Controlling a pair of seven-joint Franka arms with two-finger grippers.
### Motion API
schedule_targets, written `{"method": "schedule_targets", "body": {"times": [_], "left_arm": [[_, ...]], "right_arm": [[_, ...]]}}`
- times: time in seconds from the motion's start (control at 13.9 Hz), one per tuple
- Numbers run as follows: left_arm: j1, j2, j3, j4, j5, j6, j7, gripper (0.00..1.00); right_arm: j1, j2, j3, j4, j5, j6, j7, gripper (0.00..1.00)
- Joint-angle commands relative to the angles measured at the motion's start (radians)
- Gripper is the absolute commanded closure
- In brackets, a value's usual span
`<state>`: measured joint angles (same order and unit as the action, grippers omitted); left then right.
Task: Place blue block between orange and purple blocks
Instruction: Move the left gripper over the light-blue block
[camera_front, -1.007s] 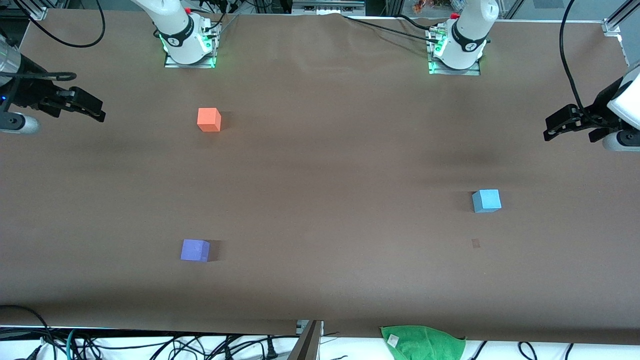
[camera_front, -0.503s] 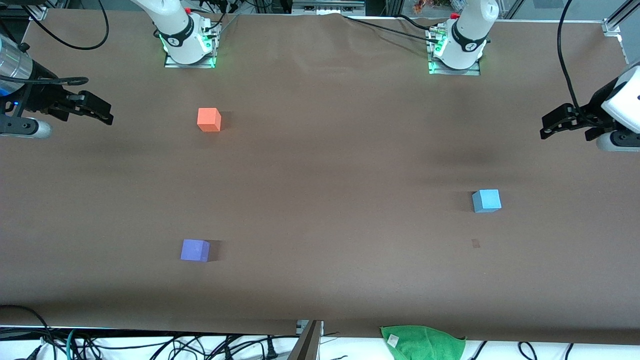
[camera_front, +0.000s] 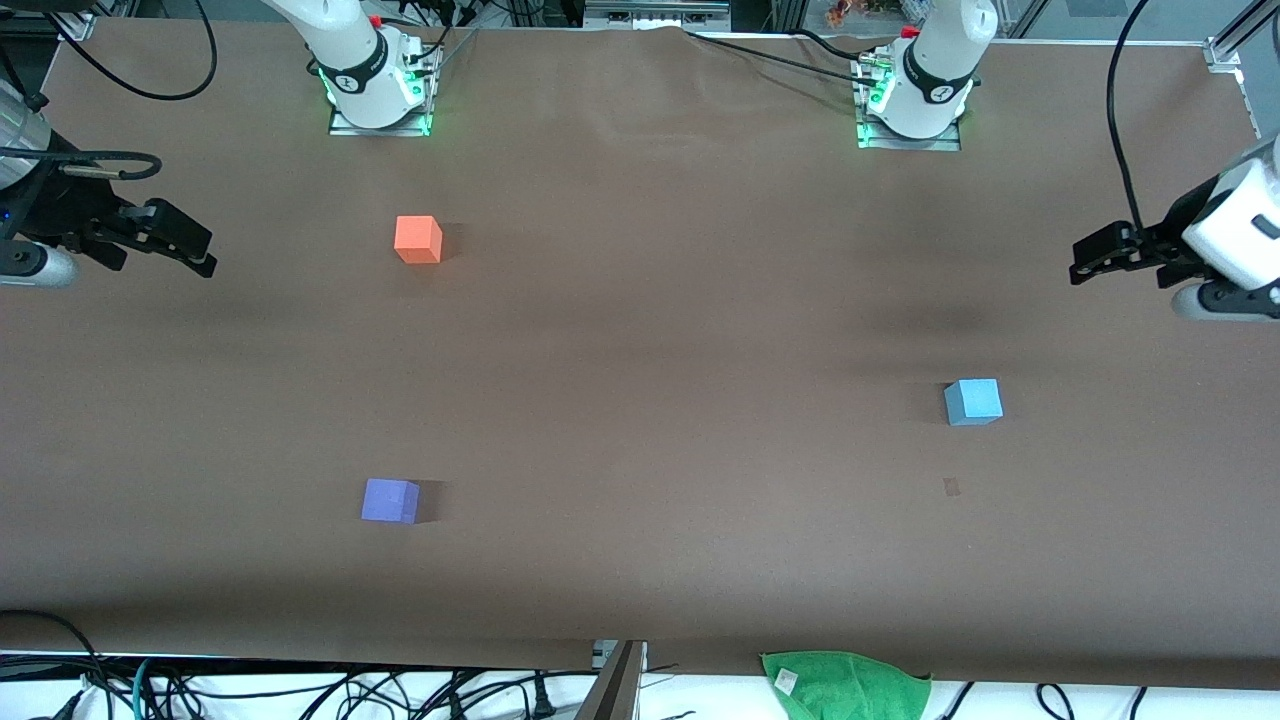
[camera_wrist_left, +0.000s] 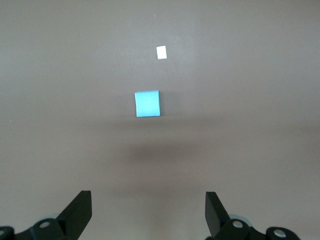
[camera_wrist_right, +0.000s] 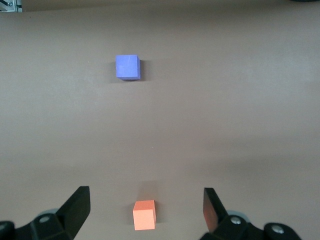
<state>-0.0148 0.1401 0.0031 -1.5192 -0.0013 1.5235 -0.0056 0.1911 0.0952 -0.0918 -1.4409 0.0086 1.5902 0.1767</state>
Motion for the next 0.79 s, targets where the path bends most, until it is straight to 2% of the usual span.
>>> {"method": "schedule_targets", "body": {"times": [0.0,0.14,0.36,0.5,0.72], "left_arm": [[0.010,0.122,0.006,0.028,0.009,-0.008,0.020,0.00],[0.027,0.200,0.008,0.022,0.012,0.076,0.016,0.00],[0.024,0.266,0.006,0.011,0.027,0.191,0.016,0.00],[0.016,0.262,-0.003,-0.083,0.088,0.333,0.016,0.00],[0.021,0.260,-0.005,-0.282,0.090,0.620,0.016,0.00]], "right_arm": [[-0.010,-0.002,-0.005,0.002,0.016,0.005,-0.017,0.00],[-0.009,0.003,-0.006,0.002,0.013,0.004,-0.017,0.00],[-0.010,0.003,-0.009,0.002,0.008,-0.004,-0.017,0.00],[-0.015,0.003,-0.009,0.002,0.011,0.005,-0.019,0.00],[-0.015,0.004,-0.009,0.002,0.011,0.007,-0.019,0.00]]}}
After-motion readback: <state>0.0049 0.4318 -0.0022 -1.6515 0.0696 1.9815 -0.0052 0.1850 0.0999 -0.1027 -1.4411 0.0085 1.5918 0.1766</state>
